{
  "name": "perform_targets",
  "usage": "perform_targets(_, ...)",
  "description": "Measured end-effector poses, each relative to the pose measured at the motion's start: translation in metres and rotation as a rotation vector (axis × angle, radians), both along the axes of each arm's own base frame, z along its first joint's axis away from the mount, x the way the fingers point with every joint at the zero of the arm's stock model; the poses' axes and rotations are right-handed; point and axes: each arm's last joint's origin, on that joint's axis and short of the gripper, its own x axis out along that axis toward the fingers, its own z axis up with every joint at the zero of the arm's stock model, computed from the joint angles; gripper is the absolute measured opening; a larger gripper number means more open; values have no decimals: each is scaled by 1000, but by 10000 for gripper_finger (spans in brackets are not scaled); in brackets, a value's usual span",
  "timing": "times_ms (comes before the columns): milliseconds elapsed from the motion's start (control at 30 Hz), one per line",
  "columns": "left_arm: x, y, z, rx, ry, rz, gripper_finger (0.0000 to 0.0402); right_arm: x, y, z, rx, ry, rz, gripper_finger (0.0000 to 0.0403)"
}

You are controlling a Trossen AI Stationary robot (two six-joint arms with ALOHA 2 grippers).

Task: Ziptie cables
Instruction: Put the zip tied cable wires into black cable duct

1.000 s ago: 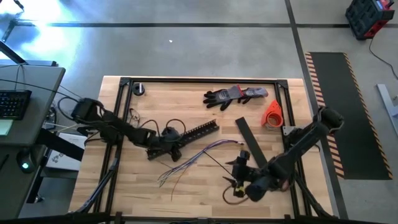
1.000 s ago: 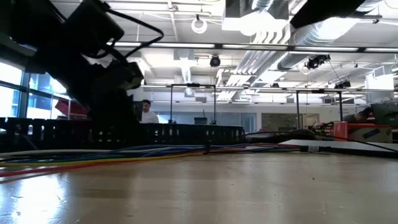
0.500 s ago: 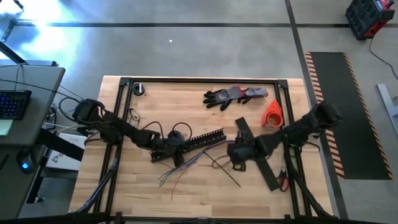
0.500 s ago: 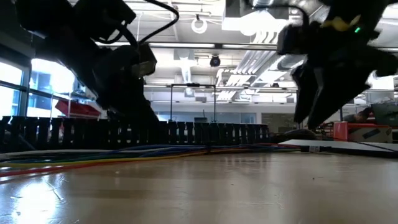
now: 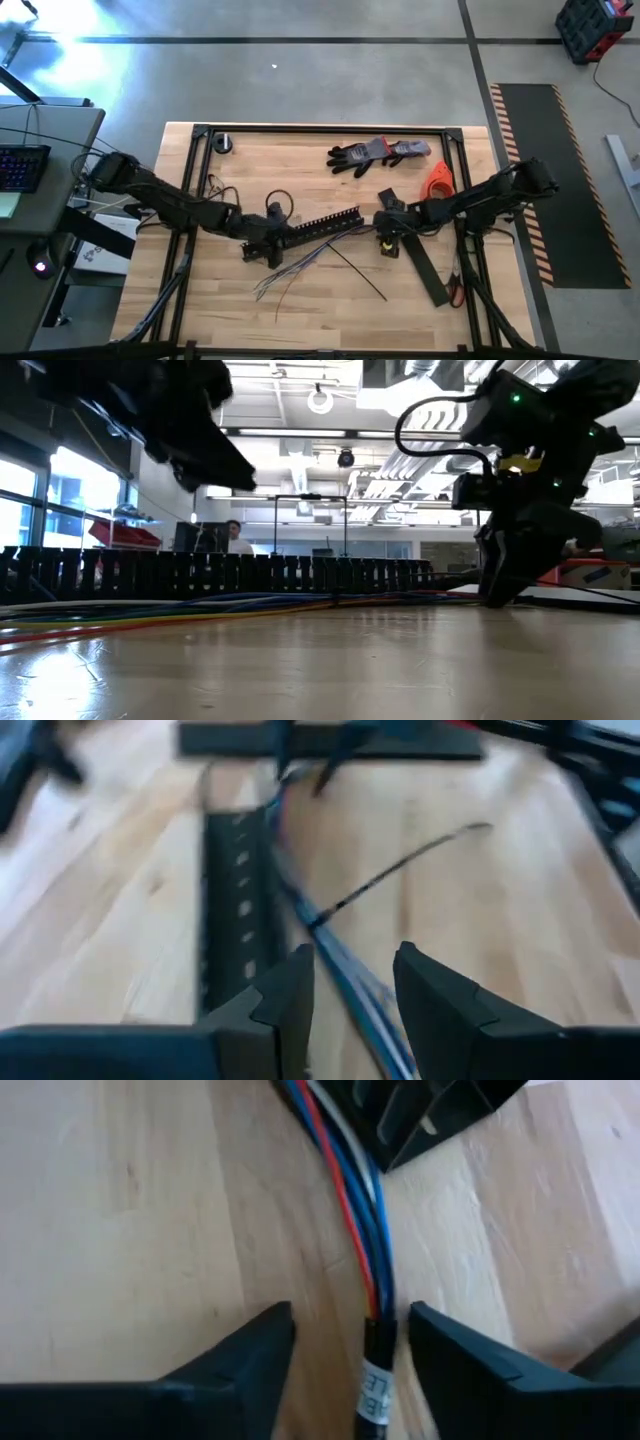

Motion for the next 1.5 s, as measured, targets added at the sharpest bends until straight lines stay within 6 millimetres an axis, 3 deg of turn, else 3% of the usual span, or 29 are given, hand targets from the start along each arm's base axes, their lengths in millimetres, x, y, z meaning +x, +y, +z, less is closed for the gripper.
perform_targets(133,-9,-20,8,118,-34,-137,116,-4,0,-4,21,16,-18,99)
perform_targets(233,-15,-32,8,181,-50,-110,109,-1,6,0,41,29,9,26)
perform_targets(333,-20,-43,10,257,-77,-89,103,7,18,16,36,76,52,12)
perform_targets(467,-25,-56,18,388,-172,-44,95,32,44,68,-1,32,131,5)
perform_targets(600,-23,-58,21,392,-200,-92,100,44,69,128,-134,-43,187,3)
perform_targets(767,-20,-57,16,360,-179,-151,141,44,93,196,-252,-178,214,2)
perform_targets(933,-8,-63,4,414,-219,-170,189,40,112,237,-261,-318,299,1)
perform_targets(1067,8,-65,-10,392,-277,-188,218,37,122,245,-259,-369,346,1)
perform_targets(1233,22,-66,-28,295,-332,-184,236,34,125,241,-260,-357,331,1)
perform_targets(1500,27,-68,-31,163,-394,-221,236,33,125,239,-278,-343,315,0)
